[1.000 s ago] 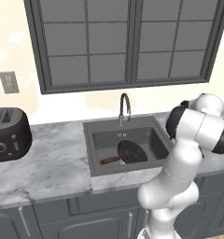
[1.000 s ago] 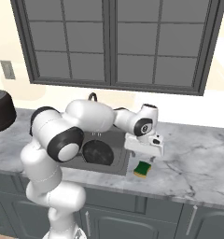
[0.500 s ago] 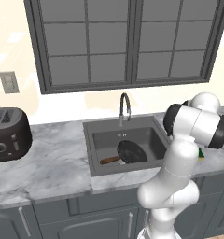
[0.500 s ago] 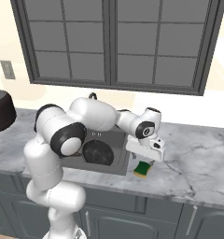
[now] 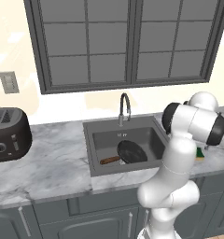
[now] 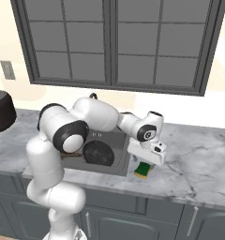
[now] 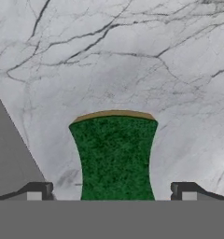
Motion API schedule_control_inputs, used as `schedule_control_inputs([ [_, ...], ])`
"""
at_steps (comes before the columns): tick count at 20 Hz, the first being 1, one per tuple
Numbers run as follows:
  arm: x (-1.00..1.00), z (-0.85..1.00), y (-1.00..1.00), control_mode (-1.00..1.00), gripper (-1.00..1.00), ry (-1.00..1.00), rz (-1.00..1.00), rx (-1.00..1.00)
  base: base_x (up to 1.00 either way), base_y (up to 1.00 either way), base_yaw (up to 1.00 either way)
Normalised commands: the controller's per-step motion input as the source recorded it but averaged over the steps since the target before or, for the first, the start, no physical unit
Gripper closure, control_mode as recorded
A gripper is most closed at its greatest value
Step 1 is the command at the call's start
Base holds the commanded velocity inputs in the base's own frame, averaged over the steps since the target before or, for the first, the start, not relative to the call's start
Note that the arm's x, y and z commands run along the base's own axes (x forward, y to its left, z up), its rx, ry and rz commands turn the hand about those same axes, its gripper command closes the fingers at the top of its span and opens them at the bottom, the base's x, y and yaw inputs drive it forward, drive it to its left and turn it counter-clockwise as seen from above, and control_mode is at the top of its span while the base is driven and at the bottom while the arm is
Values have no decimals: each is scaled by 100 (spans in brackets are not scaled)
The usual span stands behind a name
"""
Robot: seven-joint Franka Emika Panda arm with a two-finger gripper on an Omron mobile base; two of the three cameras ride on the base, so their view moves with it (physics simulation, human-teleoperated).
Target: Pick the pan and sponge and place them into the sink. Then turn on the water.
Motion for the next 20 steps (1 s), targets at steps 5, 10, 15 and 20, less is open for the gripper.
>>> schedule_control_inputs([
  [5, 0, -8, 0, -100, -100, 6, -5, -1, 0, 0, 0],
  [10, 0, -10, 1, -100, -100, 6, -6, -2, 0, 0, 0],
  [15, 0, -12, 3, -100, -100, 7, -6, -2, 0, 0, 0],
  [20, -4, -13, -1, -100, -100, 5, -5, -1, 0, 0, 0],
])
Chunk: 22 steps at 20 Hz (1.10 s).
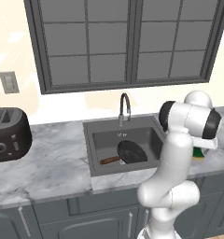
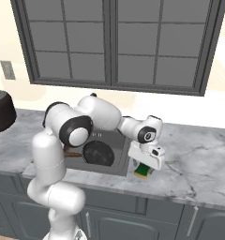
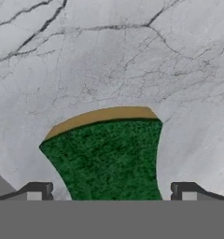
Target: Pick the pan and sponge and place them into the sink. Then turn on the water.
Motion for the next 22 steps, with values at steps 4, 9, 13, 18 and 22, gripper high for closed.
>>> schedule_control_inputs([
  [4, -1, -17, -12, -100, -100, 3, -3, 0, 0, 0, 0],
  [9, 0, -16, -13, -100, -100, 1, -1, 0, 0, 0, 0],
  [13, 0, -20, -1, -100, 100, 0, -1, 0, 0, 0, 0],
  [18, -1, -21, 0, -100, 100, 0, -1, 0, 0, 0, 0],
  [22, -6, -18, 0, -100, 100, 0, -1, 0, 0, 0, 0],
])
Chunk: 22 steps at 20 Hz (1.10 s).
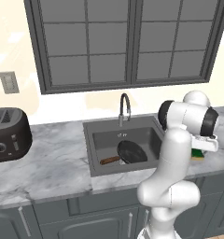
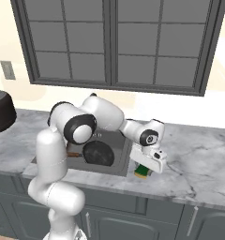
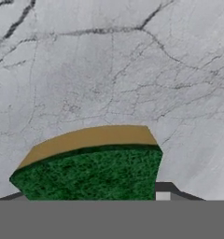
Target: Pick the pan and sponge and place them into the sink. Then turn on the water.
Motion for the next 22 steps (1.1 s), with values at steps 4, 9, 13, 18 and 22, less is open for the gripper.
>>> schedule_control_inputs([
  [4, -11, -5, 0, -100, 100, -5, -1, 0, 0, 0, 0],
  [9, -24, 31, 2, -100, 100, -16, 0, 0, 0, 0, 0],
  [13, -30, 43, 8, -100, 100, -13, 0, 1, 0, 0, 0],
  [18, -25, 36, 30, -100, 100, -13, 0, 0, 0, 0, 0],
  [22, -12, 28, 57, -100, 100, -12, 0, -1, 0, 0, 0],
])
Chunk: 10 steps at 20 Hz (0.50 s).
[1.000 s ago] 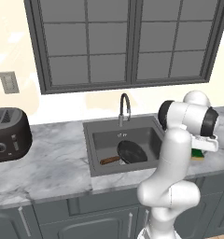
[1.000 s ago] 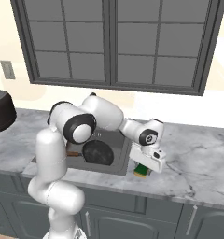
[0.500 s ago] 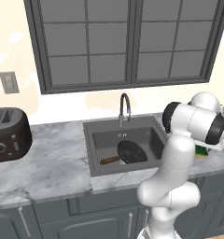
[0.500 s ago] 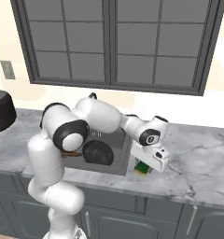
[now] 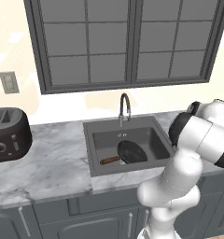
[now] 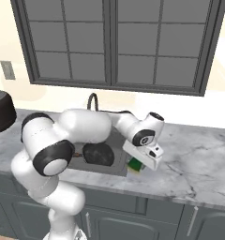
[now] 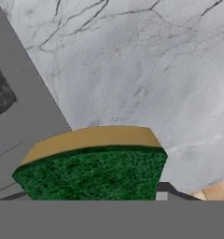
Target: Pick the pan and sponge and place them into the sink. Then turn on the water.
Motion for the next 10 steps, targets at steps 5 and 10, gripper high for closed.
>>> schedule_control_inputs([
  [5, 1, 22, 62, -100, 100, -12, 0, -2, 0, 0, 0],
  [10, 7, 14, 62, -100, 100, -10, 0, -1, 0, 0, 0],
])
